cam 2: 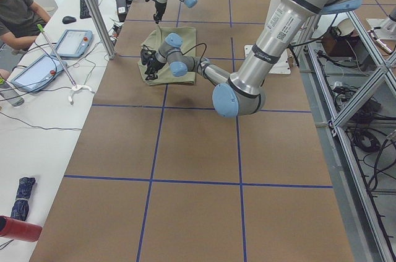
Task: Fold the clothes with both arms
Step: 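Release the hem at the collar and raise both grippers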
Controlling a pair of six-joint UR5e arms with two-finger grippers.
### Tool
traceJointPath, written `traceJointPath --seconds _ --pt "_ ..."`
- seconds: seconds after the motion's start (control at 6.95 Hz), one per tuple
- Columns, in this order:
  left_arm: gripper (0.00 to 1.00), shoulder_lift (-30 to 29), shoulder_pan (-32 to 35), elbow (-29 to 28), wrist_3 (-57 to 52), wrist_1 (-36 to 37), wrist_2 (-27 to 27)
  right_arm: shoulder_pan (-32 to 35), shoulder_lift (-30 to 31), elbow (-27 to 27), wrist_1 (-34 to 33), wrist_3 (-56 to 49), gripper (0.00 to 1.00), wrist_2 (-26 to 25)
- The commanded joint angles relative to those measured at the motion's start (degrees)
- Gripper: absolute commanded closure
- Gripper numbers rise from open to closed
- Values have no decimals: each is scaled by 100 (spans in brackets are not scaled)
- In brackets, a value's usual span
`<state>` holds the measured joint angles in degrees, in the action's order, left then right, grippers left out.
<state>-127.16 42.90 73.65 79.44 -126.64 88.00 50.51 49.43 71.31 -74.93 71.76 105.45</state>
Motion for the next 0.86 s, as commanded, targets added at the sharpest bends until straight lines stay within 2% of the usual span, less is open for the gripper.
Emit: traceJointPath --seconds 0.0,0.14,0.29,0.43,0.58,0.72 --pt "53 42 16 123 -25 -123 51 -242 1132 1500 -4 441 39 28" --pt "53 94 7 280 -17 -124 60 -514 1574 1996 22 1228 36 19" --pt "53 156 7 369 -17 -124 60 -856 1962 2341 414 1949 35 -42" --pt "53 183 7 396 -25 -115 199 -1042 2400 2405 1279 2513 31 -69" --pt "53 192 7 457 -34 -81 261 -1078 2735 2388 2202 3023 31 -104" --pt "53 200 7 527 -34 -54 262 -1157 2808 2414 2333 3150 30 -121"
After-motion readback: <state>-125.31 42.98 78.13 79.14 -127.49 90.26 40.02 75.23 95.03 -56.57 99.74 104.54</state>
